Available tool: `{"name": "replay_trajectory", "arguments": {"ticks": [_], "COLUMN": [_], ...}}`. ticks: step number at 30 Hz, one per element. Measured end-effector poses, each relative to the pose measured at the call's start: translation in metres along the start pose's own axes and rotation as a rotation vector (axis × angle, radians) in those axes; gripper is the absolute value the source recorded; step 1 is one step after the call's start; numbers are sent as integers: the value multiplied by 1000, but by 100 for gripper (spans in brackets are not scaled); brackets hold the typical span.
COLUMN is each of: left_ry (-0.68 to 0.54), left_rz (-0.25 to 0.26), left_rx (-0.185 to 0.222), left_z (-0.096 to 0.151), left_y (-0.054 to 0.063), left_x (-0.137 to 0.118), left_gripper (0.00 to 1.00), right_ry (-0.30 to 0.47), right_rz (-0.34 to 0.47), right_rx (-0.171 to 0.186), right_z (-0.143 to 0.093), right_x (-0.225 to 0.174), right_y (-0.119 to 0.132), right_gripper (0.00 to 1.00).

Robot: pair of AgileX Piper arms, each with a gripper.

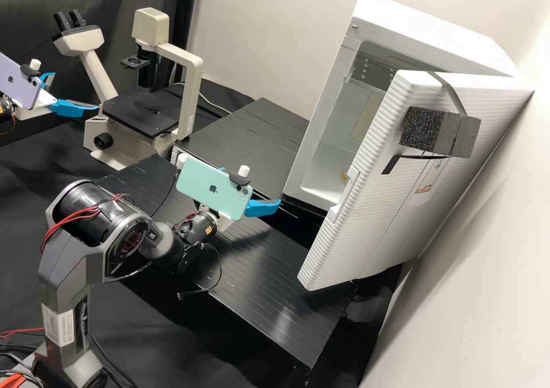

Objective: Close the incubator door.

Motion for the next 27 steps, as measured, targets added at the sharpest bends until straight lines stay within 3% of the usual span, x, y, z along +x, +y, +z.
{"name": "replay_trajectory", "arguments": {"ticks": [11, 15, 27], "left_ry": [0, 0, 0], "left_rz": [0, 0, 0], "left_rx": [0, 0, 0], "left_z": [0, 0, 0], "left_y": [0, 0, 0], "left_x": [0, 0, 0], "left_gripper": [100, 100, 100], "right_ry": [5, 9, 230], "right_rz": [8, 35, 362], "right_rx": [0, -5, -40], "right_z": [0, -1, -30], "right_x": [-2, -19, -105], "right_y": [1, 9, 67], "right_gripper": [100, 100, 100]}}
